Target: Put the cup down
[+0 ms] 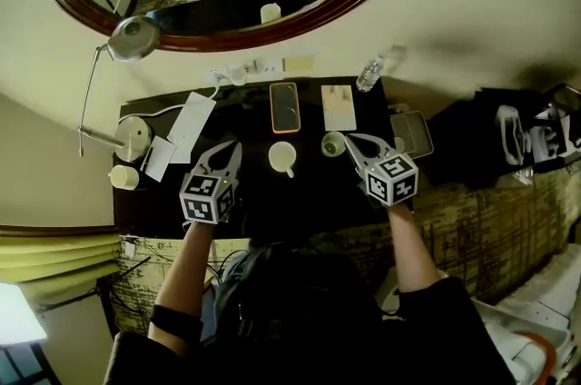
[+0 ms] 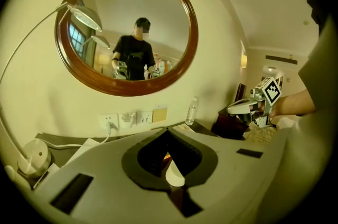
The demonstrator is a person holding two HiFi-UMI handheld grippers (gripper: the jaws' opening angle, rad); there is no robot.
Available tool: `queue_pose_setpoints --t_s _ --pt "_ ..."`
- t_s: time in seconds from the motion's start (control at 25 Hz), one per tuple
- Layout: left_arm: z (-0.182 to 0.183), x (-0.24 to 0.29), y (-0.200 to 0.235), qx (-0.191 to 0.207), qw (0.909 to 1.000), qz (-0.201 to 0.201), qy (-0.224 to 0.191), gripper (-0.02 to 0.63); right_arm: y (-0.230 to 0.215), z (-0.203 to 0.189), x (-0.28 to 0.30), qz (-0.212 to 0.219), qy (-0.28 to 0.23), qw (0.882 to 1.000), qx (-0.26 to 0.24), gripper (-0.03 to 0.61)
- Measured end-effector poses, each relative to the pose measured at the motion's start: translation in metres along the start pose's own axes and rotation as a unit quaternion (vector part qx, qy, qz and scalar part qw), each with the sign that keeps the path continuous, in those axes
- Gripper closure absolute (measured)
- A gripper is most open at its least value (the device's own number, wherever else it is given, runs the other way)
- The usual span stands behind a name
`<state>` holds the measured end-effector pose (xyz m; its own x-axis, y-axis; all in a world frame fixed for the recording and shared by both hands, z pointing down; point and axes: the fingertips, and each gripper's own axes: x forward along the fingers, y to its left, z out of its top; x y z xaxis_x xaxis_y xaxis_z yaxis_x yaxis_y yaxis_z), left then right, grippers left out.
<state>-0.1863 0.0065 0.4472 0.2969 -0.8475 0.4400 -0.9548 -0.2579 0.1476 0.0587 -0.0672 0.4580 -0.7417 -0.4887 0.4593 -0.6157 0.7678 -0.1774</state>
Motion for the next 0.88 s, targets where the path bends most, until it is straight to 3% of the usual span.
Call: queue_pose_setpoints --t_s 0.44,0.88 --pt "0.003 -0.009 0.01 -0.006 0.9999 0.007 -0.013 0.611 0.032 0.005 0.01 0.02 -0.007 1.0 -0.009 0.577" --pt "0.006 -0.006 0.003 0.018 0.9995 0.0 -0.024 0.611 0.023 -0.009 0.007 0.008 -0.007 1.0 0.0 0.575"
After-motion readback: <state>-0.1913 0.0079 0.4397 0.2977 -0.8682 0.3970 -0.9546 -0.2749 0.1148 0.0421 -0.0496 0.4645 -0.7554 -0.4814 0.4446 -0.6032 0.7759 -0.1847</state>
